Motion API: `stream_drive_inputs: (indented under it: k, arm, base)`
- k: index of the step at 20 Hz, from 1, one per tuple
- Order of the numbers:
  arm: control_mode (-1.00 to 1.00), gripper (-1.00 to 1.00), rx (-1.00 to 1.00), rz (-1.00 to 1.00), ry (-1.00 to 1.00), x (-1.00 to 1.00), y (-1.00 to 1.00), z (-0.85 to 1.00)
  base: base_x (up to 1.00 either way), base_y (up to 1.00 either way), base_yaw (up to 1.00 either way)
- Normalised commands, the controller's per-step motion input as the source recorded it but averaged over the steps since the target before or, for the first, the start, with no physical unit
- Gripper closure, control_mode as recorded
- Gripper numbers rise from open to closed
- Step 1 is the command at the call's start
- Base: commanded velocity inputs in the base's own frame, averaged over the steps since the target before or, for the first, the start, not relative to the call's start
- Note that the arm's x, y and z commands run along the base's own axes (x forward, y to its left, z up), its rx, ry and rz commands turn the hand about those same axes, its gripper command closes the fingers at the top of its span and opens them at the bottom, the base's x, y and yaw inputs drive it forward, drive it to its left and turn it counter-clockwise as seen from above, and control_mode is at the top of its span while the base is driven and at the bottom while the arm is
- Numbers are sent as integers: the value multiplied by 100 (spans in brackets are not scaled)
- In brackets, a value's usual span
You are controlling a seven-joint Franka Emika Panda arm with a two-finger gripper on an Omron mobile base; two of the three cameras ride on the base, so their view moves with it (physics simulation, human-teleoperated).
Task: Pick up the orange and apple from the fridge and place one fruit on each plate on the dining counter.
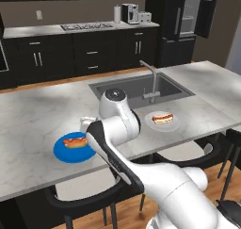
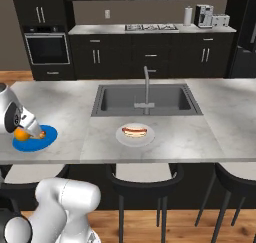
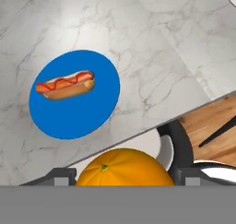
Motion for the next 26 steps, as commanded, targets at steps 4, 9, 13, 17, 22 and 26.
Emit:
stream_drive_inputs:
  k: [4,9,13,17,22,26]
  arm:
    - [-100,100,-8,0,0,17,44,-49]
    - [-100,100,-6,0,0,25,42,-31]
    - [-100,100,-3,0,0,33,42,-17]
    - [-100,100,-4,0,1,30,34,-31]
    - [-100,100,-1,3,1,55,16,-28]
    - [-100,100,0,4,2,45,1,-26]
  base:
    - [0,0,0]
    - [0,0,0]
    - [0,0,0]
    - [0,0,0]
    - [0,0,0]
    - [0,0,0]
